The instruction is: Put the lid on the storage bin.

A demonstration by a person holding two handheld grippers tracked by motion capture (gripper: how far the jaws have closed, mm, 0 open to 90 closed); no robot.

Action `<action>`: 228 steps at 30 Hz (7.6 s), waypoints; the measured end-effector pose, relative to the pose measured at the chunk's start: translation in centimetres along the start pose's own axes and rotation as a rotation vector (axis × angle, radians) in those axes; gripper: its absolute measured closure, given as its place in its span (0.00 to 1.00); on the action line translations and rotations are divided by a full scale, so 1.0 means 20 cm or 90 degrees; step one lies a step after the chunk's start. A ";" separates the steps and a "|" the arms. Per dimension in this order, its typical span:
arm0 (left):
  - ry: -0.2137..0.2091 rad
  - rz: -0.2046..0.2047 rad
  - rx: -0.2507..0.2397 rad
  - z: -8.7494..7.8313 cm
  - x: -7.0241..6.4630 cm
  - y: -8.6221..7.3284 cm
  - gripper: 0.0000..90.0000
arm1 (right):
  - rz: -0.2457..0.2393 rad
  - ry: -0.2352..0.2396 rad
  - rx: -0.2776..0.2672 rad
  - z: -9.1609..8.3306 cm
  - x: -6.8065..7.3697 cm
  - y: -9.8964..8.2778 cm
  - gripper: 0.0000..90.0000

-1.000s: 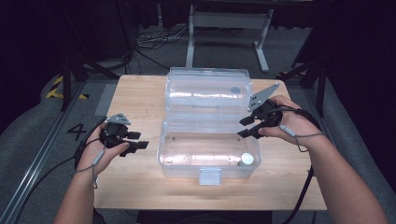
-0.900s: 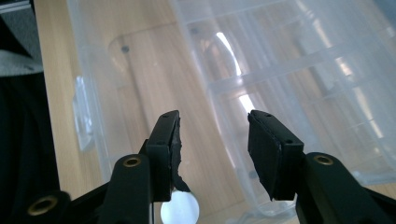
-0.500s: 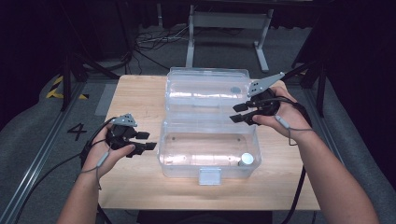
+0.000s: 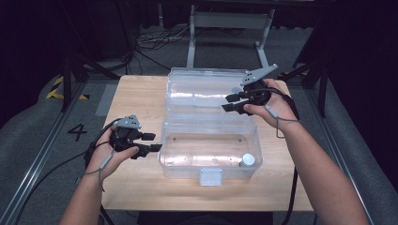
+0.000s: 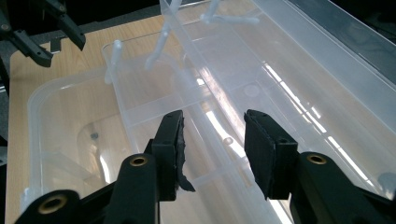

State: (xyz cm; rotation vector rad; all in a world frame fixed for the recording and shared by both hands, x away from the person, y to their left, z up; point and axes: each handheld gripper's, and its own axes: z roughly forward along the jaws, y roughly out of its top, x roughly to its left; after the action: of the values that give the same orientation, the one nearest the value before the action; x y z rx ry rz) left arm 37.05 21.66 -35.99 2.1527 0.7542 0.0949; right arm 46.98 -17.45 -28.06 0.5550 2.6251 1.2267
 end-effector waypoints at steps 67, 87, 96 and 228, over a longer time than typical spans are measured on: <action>-0.125 0.081 0.068 0.27 -0.25 0.07 0.52 | -0.040 0.040 0.047 0.17 -0.15 0.01 0.88; -0.119 0.160 0.193 0.39 -0.26 0.02 0.84 | -0.041 0.037 0.047 0.17 -0.14 0.00 0.88; -0.115 0.169 0.198 0.39 -0.27 0.02 0.87 | -0.042 0.038 0.047 0.17 -0.13 0.00 0.89; -0.102 0.151 0.203 0.39 -0.28 0.01 0.86 | -0.192 0.077 0.008 -0.01 0.36 -0.19 0.98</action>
State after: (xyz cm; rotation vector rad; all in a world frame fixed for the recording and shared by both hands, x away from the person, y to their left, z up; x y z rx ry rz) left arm 35.14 13.05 -39.87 2.5125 0.4409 -0.0802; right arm 39.34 -16.81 -30.91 0.0823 2.6882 1.1802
